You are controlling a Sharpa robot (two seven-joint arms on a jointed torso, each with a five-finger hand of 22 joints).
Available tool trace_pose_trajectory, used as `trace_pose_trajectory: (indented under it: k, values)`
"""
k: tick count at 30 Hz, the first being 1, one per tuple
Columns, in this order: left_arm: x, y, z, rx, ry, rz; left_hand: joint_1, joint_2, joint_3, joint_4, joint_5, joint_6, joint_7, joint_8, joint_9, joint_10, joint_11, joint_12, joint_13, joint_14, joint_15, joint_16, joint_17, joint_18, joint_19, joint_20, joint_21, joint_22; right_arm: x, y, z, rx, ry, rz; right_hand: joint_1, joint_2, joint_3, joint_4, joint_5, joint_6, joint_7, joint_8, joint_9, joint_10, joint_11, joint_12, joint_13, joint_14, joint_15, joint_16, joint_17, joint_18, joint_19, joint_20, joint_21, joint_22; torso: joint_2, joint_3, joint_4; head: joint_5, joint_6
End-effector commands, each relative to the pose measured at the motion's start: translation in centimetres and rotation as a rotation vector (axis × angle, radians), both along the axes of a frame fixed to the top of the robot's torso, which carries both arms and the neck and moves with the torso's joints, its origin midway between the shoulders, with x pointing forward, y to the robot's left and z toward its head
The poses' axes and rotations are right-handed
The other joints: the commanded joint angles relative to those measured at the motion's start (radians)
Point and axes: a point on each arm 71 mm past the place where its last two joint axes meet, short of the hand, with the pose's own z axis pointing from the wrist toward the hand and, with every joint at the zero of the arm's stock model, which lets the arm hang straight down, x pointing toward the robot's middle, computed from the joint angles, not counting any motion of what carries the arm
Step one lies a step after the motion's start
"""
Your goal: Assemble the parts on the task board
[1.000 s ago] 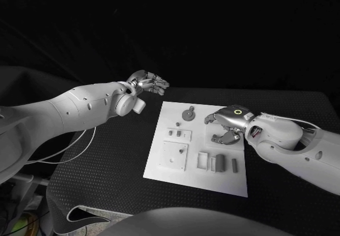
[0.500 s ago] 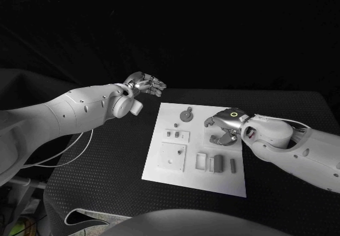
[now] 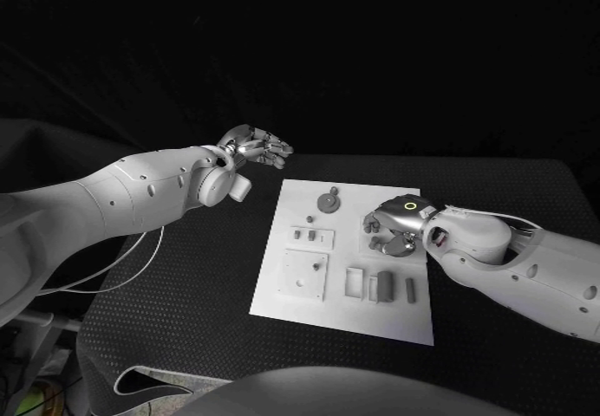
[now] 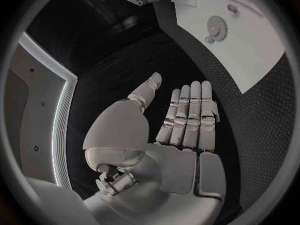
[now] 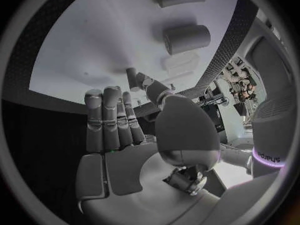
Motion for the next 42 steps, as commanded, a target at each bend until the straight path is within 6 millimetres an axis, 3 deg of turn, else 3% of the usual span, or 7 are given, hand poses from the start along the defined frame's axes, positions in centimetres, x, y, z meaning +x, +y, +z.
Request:
trace_pose_trajectory:
  k: [1, 24, 26, 28, 35, 37, 42]
  values:
    - [0.02, -0.23, 0.11, -0.004, -0.005, -0.013, 0.002, 0.002, -0.007, -0.001, -0.003, -0.006, -0.001, -0.003, -0.001, 0.005, 0.002, -0.004, -0.001, 0.008, -0.001, -0.003, 0.001, 0.020, 0.002, 0.001, 0.002, -0.001, -0.28, 0.35, -0.19, -0.009, -0.007, 0.034, -0.001, 0.018, 0.000, -0.017, 0.005, 0.026, -0.001, 0.010, -0.001, 0.023, -0.004, 0.006, 0.003, -0.002, -0.012, -0.004, -0.002, 0.116, 0.005, 0.004, 0.002, 0.013, 0.000, -0.0001, 0.0003, -0.001, -0.001]
    - [0.04, -0.18, 0.11, -0.004, -0.005, -0.013, -0.001, 0.004, -0.007, -0.001, -0.003, -0.006, -0.001, -0.003, -0.001, 0.005, 0.001, -0.003, -0.003, 0.009, -0.002, -0.004, 0.003, 0.020, 0.002, 0.001, 0.002, -0.001, -0.33, 0.20, -0.61, -0.026, 0.000, 0.030, -0.009, 0.076, 0.020, -0.042, 0.006, 0.100, 0.005, 0.026, -0.016, 0.106, -0.006, 0.014, 0.012, 0.016, -0.013, -0.005, -0.003, 0.116, 0.018, 0.000, 0.005, 0.014, 0.000, -0.0006, 0.0001, -0.001, -0.010]
    - [0.05, -0.16, 0.10, -0.004, -0.005, -0.012, -0.001, 0.004, -0.007, -0.001, -0.003, -0.006, -0.001, -0.003, -0.001, 0.005, 0.001, -0.003, -0.003, 0.009, -0.002, -0.004, 0.003, 0.020, 0.002, 0.001, 0.002, -0.001, -0.33, 0.21, -0.60, -0.025, -0.002, 0.030, 0.004, 0.064, 0.050, -0.032, 0.011, 0.104, 0.005, 0.025, -0.019, 0.109, -0.003, 0.011, 0.012, 0.017, -0.014, -0.007, -0.004, 0.116, 0.018, 0.000, 0.002, 0.012, 0.000, -0.0006, 0.0001, -0.001, -0.010]
    - [0.05, -0.16, 0.11, -0.004, -0.005, -0.012, -0.001, 0.004, -0.008, -0.001, -0.003, -0.006, -0.001, -0.003, -0.001, 0.005, 0.001, -0.003, -0.003, 0.009, -0.002, -0.005, 0.003, 0.020, 0.002, 0.001, 0.002, -0.001, -0.35, 0.27, -0.57, -0.023, -0.004, 0.032, 0.013, 0.032, 0.127, 0.013, 0.007, 0.110, 0.006, 0.020, -0.026, 0.116, -0.004, 0.003, 0.010, 0.021, -0.013, -0.008, -0.005, 0.116, 0.026, 0.002, 0.003, 0.013, 0.000, -0.0003, 0.0000, -0.001, -0.010]
    - [0.06, -0.22, 0.11, -0.004, -0.006, -0.013, -0.002, 0.004, -0.008, -0.001, -0.003, -0.007, -0.001, -0.003, -0.002, 0.005, 0.002, -0.003, -0.003, 0.009, -0.002, -0.005, 0.004, 0.020, 0.002, 0.001, 0.002, -0.001, -0.34, 0.37, -0.40, -0.012, -0.030, 0.035, 0.025, 0.054, 0.153, 0.013, 0.005, 0.136, 0.005, 0.031, -0.025, 0.148, -0.010, 0.009, 0.016, 0.032, -0.017, -0.004, -0.003, 0.116, 0.034, -0.004, 0.010, 0.016, 0.000, -0.0001, -0.0002, -0.002, -0.011]
    - [0.06, -0.23, 0.11, -0.004, -0.005, -0.013, -0.002, 0.004, -0.008, -0.001, -0.003, -0.007, -0.001, -0.003, -0.002, 0.005, 0.002, -0.003, -0.003, 0.009, -0.002, -0.005, 0.004, 0.020, 0.002, 0.001, 0.002, -0.001, -0.38, 0.42, -0.37, -0.009, -0.033, 0.037, 0.034, 0.080, 0.169, 0.011, 0.006, 0.152, 0.002, 0.038, -0.022, 0.172, -0.019, 0.018, 0.024, 0.046, -0.027, 0.002, 0.000, 0.116, 0.046, -0.009, 0.020, 0.019, 0.000, -0.0001, -0.0002, -0.002, -0.011]
    - [0.07, -0.23, 0.10, -0.004, -0.005, -0.014, -0.002, 0.005, -0.008, -0.001, -0.003, -0.007, -0.001, -0.003, -0.002, 0.005, 0.002, -0.003, -0.004, 0.009, -0.002, -0.006, 0.005, 0.020, 0.002, 0.001, 0.002, -0.002, -0.56, 0.65, -0.29, 0.003, -0.040, 0.043, 0.034, 0.078, 0.184, 0.011, 0.006, 0.162, -0.001, 0.041, -0.021, 0.185, -0.024, 0.019, 0.030, 0.054, -0.031, 0.005, 0.001, 0.116, 0.052, -0.014, 0.029, 0.020, 0.000, -0.0001, -0.0003, -0.002, -0.013]
